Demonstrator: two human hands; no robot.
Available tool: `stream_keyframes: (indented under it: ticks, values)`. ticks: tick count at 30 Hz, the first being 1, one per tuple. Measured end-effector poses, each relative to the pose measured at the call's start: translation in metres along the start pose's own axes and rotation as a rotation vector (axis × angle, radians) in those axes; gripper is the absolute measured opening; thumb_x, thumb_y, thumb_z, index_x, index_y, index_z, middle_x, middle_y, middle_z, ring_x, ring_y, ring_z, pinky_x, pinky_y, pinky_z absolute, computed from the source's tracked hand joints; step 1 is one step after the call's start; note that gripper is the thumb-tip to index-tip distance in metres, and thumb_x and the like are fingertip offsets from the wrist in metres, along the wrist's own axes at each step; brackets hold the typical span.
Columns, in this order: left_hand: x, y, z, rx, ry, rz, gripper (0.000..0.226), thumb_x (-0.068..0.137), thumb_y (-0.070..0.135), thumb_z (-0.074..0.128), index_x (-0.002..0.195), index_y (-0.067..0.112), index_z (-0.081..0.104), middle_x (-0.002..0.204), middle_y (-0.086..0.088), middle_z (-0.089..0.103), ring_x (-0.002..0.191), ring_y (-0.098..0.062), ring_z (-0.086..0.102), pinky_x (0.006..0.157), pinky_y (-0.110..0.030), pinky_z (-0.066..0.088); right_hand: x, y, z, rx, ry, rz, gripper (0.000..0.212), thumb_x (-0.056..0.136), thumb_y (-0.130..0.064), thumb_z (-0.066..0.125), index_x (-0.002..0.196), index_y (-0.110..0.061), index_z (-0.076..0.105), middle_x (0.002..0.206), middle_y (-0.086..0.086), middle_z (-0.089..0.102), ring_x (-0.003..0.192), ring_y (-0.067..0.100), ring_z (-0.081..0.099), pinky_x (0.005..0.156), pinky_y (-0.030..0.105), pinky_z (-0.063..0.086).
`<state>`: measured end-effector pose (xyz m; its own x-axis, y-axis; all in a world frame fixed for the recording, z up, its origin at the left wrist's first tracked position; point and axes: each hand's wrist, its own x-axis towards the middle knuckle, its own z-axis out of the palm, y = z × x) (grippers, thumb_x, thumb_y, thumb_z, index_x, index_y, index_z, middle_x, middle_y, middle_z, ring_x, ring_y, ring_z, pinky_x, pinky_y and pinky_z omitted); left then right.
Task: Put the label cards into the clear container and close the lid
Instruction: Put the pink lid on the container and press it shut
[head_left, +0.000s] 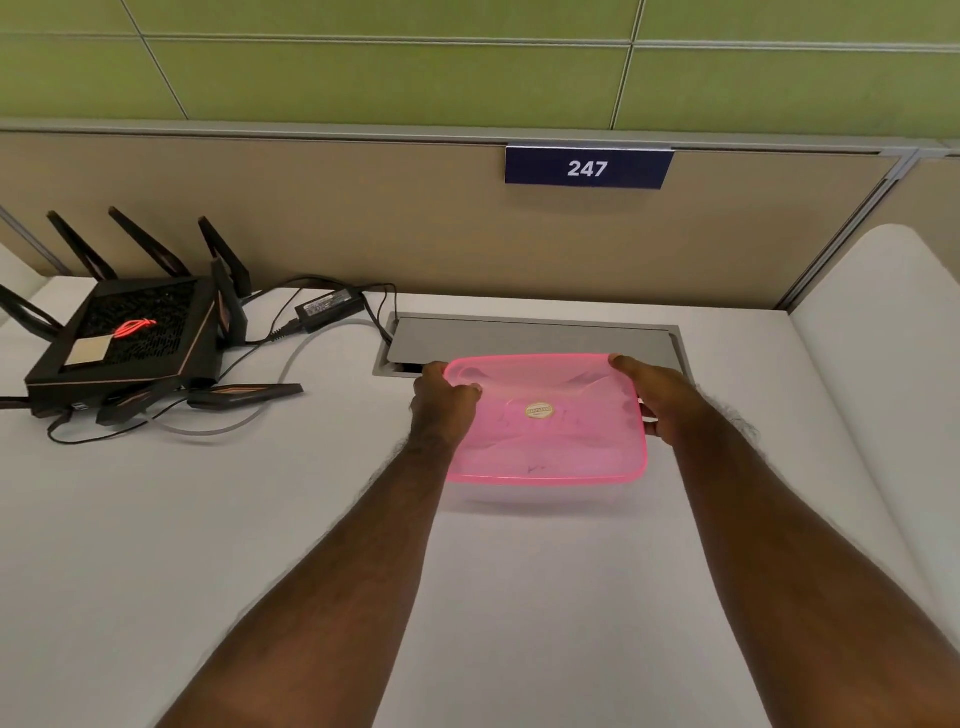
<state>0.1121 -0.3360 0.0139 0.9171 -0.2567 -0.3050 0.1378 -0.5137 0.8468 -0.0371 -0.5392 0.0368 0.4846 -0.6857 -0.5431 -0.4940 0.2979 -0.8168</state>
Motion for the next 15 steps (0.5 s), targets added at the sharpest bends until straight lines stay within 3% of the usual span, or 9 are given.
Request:
stream_keyframes:
  ticks: [8, 15]
  values:
    - [0.001, -0.002, 0.003, 0.092, 0.013, 0.048, 0.051, 0.08, 0.024, 0.067, 0.128, 0.014, 0.052, 0.128, -0.009, 0.058, 0.116, -0.033, 0.054, 0.098, -0.049, 0.046, 0.009, -0.001, 0.002, 0.016, -0.008, 0.047, 0.045, 0.077, -0.056, 0.071, 0.098, -0.017, 0.062, 0.093, 0.004, 0.066, 0.086, 0.023, 0.061, 0.063, 0.034, 0.047]
    - [0.004, 0.002, 0.001, -0.014, 0.006, 0.001, 0.034, 0.073, 0.019, 0.068, 0.106, 0.016, 0.059, 0.109, -0.009, 0.063, 0.102, -0.032, 0.059, 0.086, -0.043, 0.052, 0.016, -0.001, 0.002, 0.096, -0.02, 0.084, 0.036, 0.077, -0.048, 0.074, 0.089, -0.016, 0.063, 0.088, 0.003, 0.066, 0.079, 0.019, 0.059, 0.06, 0.034, 0.048]
